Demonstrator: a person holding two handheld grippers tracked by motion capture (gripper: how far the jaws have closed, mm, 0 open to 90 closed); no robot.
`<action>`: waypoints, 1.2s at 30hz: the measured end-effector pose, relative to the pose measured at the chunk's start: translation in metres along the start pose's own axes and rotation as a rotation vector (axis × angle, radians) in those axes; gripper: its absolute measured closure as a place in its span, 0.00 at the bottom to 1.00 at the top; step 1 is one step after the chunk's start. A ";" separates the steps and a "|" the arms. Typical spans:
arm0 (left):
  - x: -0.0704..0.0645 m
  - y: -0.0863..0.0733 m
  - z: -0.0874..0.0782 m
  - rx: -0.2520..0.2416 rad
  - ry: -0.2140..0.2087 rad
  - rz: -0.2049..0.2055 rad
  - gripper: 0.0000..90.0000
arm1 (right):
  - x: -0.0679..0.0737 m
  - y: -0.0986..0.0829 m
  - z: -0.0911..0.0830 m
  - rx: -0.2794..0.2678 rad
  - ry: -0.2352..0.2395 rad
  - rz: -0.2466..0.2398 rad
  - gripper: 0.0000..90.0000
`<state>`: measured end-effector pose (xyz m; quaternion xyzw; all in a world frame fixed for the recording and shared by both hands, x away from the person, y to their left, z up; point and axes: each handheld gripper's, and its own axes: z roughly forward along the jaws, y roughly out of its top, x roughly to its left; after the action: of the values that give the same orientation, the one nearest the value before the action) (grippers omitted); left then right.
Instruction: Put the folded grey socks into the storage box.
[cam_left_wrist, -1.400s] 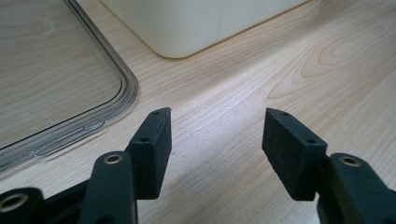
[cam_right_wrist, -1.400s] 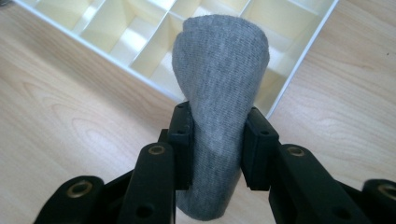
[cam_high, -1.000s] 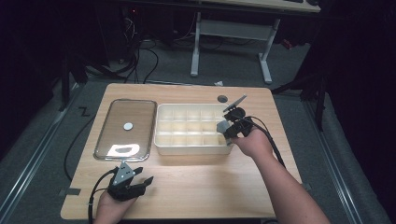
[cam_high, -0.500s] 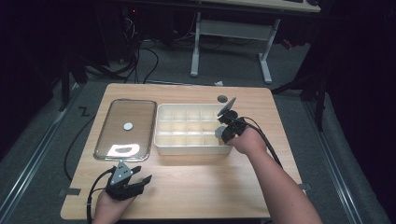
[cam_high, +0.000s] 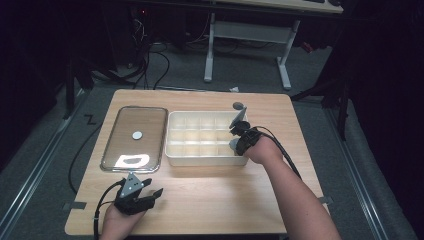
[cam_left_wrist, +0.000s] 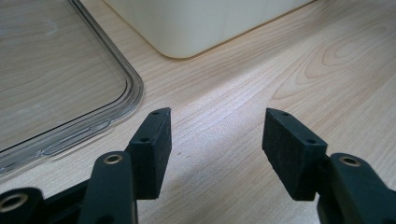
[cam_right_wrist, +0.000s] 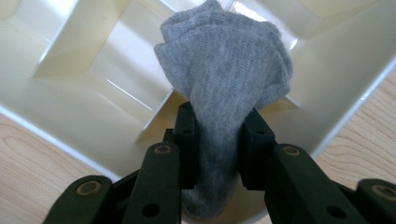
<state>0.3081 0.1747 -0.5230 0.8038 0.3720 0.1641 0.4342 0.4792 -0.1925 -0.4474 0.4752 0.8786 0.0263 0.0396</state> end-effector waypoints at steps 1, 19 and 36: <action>0.000 0.000 0.000 0.000 0.000 -0.001 0.48 | 0.000 0.000 0.001 0.003 0.002 -0.004 0.82; -0.001 0.000 0.001 0.009 -0.006 0.002 0.48 | 0.000 -0.002 0.016 0.001 -0.001 -0.003 0.82; 0.000 0.000 0.001 0.005 -0.006 -0.001 0.48 | -0.001 -0.002 0.015 0.003 0.002 -0.008 0.78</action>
<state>0.3087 0.1736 -0.5236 0.8051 0.3717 0.1606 0.4333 0.4795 -0.1939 -0.4628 0.4718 0.8805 0.0254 0.0383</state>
